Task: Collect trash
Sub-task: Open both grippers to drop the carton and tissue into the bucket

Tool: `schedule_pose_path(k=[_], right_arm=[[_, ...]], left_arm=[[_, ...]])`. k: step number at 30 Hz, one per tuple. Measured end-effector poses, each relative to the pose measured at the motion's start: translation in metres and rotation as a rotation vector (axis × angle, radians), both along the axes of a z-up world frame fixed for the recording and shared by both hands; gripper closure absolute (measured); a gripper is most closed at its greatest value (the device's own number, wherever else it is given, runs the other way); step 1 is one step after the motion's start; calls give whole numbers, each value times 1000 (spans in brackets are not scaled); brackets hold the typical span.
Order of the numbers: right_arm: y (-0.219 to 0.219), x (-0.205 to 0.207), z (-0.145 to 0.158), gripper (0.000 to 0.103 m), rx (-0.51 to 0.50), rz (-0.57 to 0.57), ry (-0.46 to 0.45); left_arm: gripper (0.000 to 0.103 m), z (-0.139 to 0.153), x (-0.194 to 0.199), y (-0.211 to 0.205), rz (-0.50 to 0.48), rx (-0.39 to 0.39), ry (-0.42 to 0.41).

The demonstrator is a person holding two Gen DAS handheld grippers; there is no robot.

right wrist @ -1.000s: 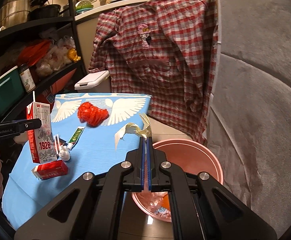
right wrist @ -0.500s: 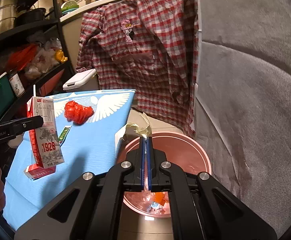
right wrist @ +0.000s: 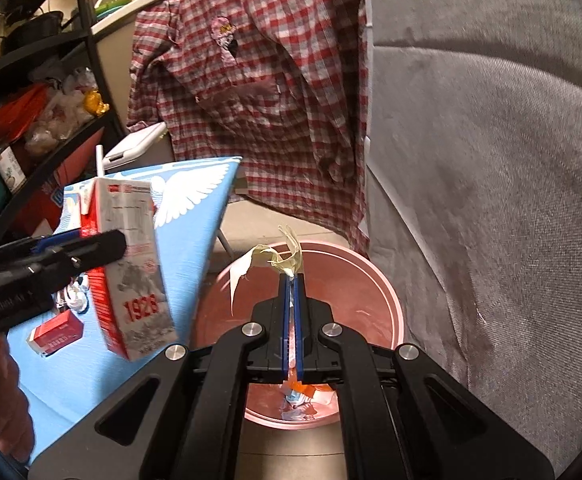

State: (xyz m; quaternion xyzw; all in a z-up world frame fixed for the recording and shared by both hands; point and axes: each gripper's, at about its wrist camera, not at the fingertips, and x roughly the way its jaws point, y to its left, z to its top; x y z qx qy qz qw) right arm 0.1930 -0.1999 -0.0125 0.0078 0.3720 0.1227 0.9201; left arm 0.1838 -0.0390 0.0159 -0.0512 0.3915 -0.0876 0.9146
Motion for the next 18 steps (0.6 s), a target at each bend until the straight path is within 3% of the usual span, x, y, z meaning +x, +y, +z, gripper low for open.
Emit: schedule_pose_path(k=[11,14,17,18], right_arm=[[-8,15,-18,100,-9,-18,51],[-8,18,-24,94,-24,-30,71],[-11,17,-24,76,-28,-39,72],[-11,17,-24,76,-29,-39,71]], left_arm=[[61,-24,25,-28,-53,16,39],[54,-24,27,-31,-58,16,34],[54,-17,26,-27,-57,-19,19],[54,-13,24,-25,-57,-29,10]])
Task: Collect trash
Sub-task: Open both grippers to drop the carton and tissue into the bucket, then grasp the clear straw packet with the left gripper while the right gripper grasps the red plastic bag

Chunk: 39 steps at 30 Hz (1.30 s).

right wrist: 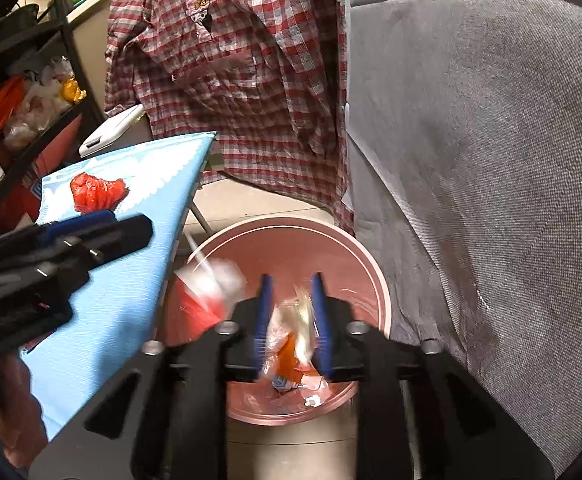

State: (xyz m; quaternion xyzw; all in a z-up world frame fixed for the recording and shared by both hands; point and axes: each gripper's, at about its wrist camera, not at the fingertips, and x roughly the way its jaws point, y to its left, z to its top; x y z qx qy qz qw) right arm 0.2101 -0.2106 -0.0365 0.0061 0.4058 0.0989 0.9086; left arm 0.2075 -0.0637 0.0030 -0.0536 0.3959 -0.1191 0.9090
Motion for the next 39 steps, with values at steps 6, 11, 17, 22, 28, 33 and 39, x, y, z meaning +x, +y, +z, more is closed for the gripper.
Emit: schedule_pose_path(k=[6,11,17,22,28,33,39], right_arm=[[3,-8,12,76,22,6,-41],[12,-19,29,76,42,16,-95],[32,-35,51,76,79,32,-157],[60,-46,63,76,85,70,-197],[88,-56,68,77,92,108,-215],[115,-60,69,88,88,159,-233],[143,-64,68,90,68,215,-265]], left_arm=[[55,15,-12,10,-13,-11,-35],[60,30,-30,28,-13,11,-77],[66,49,-52,68,28,23,-134],[66,57,-71,113,73,35,-152],[66,55,-90,182,163,31,-141],[69,47,-97,237,259,17,-124],[70,17,-95,284,346,24,-70]])
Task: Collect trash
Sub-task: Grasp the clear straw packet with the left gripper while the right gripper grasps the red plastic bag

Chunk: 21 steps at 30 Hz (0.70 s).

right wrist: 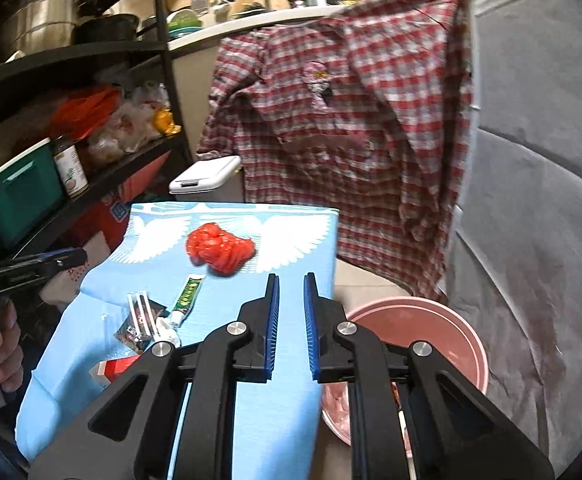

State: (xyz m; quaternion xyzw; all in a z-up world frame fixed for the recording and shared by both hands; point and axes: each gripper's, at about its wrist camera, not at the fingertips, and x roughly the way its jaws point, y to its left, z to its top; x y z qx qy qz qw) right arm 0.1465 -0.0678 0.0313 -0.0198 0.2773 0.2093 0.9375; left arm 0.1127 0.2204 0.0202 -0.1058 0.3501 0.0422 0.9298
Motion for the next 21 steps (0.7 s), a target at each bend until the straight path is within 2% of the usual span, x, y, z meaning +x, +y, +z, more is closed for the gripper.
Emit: schedule_pose_path(k=[7,13,15,17,19,21], right_arm=[[24,7,-7,90,-11,42,-11],[40,17,-17,90,-7,72,2],[46,21,-20,89,-6,83,5],[52,29,-24,89,0,97,16],[58,37,-29,84,8,107,35],[69,49,-36,74,12,118,56]], left_arm=[[70,-40,11,31,60,-39,78],[69,-68,28,39,81,-65,136],[59,-77,33,39,82,-85,161],[56,-86,39,39,83,-103,185],[56,-93,44,38,78,-117,204],[51,-97,47,37,67,-127,215]])
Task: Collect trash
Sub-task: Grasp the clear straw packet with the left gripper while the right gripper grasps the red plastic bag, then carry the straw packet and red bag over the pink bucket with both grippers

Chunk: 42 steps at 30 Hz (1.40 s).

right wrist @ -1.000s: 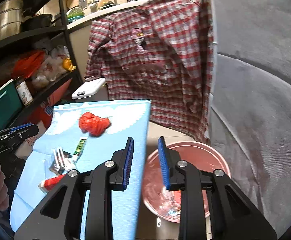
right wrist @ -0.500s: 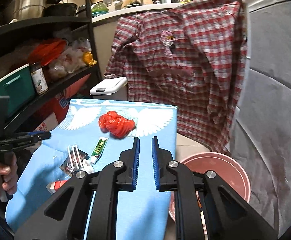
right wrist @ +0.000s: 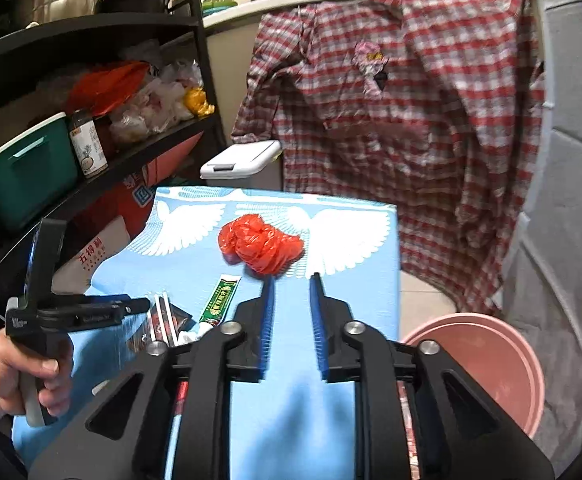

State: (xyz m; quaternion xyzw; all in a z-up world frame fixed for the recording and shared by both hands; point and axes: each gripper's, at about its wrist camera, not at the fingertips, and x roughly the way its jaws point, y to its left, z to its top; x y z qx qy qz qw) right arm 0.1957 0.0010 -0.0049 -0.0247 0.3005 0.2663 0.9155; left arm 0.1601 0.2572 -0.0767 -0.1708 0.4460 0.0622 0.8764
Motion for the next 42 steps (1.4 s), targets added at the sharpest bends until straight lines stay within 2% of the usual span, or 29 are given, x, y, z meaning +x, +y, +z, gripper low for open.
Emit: schedule_pose_path(k=[4,6,7,8,9,15,22,23,24,27,30,38,42], right_arm=[[30,24,-11,60,-5,33,23],[45,34,-16,49,-13,52,26],[57,41,-20,48,-23,63,25],[65,46,-22,46,-30,71,27],[76,53,-27,45,-40,81,35],[117,87,-47,43,-107,86,54],[146,110,-60,43,-203,103,67],[147,111,-60,45,-214,102,67],[148,112,-61,57,-230,97,66],[145,111,-58,72,-234,100,70],[138,104,-52,82,-251,106,59],[105,75,-26,84,-233,73,33],[85,57,-14,84,-195,41,24]], left_arm=[[49,-11,8,-2,-1,9,62],[49,-15,10,-2,4,-4,75],[50,-17,10,-1,1,-3,80],[52,-17,10,-1,-2,-2,82],[61,-17,10,0,-5,-1,81],[98,-12,13,5,-8,-1,76],[98,-3,13,8,5,32,57],[98,-2,12,9,8,34,53],[98,0,12,10,12,40,48],[98,4,11,12,23,48,41],[98,9,10,15,47,52,35],[98,35,1,11,119,76,-4],[98,46,-2,0,119,119,-24]])
